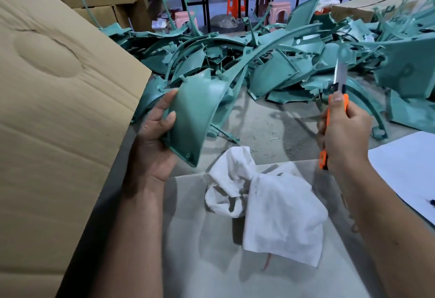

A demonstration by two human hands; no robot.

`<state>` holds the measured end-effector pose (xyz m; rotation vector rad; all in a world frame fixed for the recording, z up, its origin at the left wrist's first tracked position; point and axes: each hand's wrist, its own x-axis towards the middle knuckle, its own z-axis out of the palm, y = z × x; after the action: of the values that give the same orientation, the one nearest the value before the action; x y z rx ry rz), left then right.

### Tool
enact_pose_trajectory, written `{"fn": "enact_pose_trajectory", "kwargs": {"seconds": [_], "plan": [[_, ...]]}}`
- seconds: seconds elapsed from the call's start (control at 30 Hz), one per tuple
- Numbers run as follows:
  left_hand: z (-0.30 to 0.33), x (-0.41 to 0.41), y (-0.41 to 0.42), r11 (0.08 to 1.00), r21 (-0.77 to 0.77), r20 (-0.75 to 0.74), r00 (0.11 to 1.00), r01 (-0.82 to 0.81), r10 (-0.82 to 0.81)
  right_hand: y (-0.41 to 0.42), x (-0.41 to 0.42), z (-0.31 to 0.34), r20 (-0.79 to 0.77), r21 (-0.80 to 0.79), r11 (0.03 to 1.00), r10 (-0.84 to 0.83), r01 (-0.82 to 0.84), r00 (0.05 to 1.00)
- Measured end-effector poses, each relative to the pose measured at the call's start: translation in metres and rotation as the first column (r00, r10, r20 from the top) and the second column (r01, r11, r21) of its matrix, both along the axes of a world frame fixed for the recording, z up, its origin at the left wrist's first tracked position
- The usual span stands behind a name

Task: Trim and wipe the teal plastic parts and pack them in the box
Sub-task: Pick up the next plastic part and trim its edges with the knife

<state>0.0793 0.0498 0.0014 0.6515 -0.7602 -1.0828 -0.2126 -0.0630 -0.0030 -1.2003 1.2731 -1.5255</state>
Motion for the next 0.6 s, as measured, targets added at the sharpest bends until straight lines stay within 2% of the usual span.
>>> {"fn": "enact_pose_trajectory", "kwargs": {"seconds": [0.03, 0.1, 0.17, 0.27, 0.33, 0.47, 0.53, 0.6], "plan": [[0.0, 0.002, 0.0, 1.0, -0.004, 0.042, 0.999, -0.024, 0.024, 0.003, 0.001, 0.003, 0.168, 0.007, 0.996, 0.09, -0.093, 0.982], [-0.001, 0.003, -0.002, 0.995, 0.03, 0.183, 0.979, -0.095, 0.088, 0.011, 0.006, 0.008, 0.418, -0.052, 0.946, 0.311, -0.319, 0.854], [-0.005, 0.0, -0.005, 0.993, 0.046, 0.308, 0.947, -0.106, 0.087, 0.017, 0.014, 0.01, 0.461, -0.094, 0.883, 0.448, -0.459, 0.766], [-0.008, -0.003, -0.006, 1.0, 0.024, 0.392, 0.92, -0.016, 0.005, 0.021, 0.022, 0.01, 0.412, -0.042, 0.888, 0.434, -0.459, 0.801], [-0.008, -0.002, -0.006, 1.0, 0.013, 0.396, 0.918, 0.01, -0.014, 0.021, 0.022, 0.009, 0.413, -0.011, 0.911, 0.381, -0.413, 0.827], [-0.007, -0.003, -0.007, 0.999, -0.002, 0.381, 0.924, 0.045, -0.041, 0.021, 0.024, 0.009, 0.475, -0.003, 0.935, 0.314, -0.355, 0.822], [-0.006, -0.008, -0.009, 0.999, 0.031, 0.294, 0.956, -0.021, 0.011, 0.022, 0.026, 0.009, 0.504, -0.045, 0.942, 0.31, -0.333, 0.807], [-0.004, -0.017, -0.012, 0.983, 0.104, 0.13, 0.982, -0.148, 0.134, 0.024, 0.027, 0.008, 0.52, -0.101, 0.937, 0.337, -0.334, 0.785]]}}
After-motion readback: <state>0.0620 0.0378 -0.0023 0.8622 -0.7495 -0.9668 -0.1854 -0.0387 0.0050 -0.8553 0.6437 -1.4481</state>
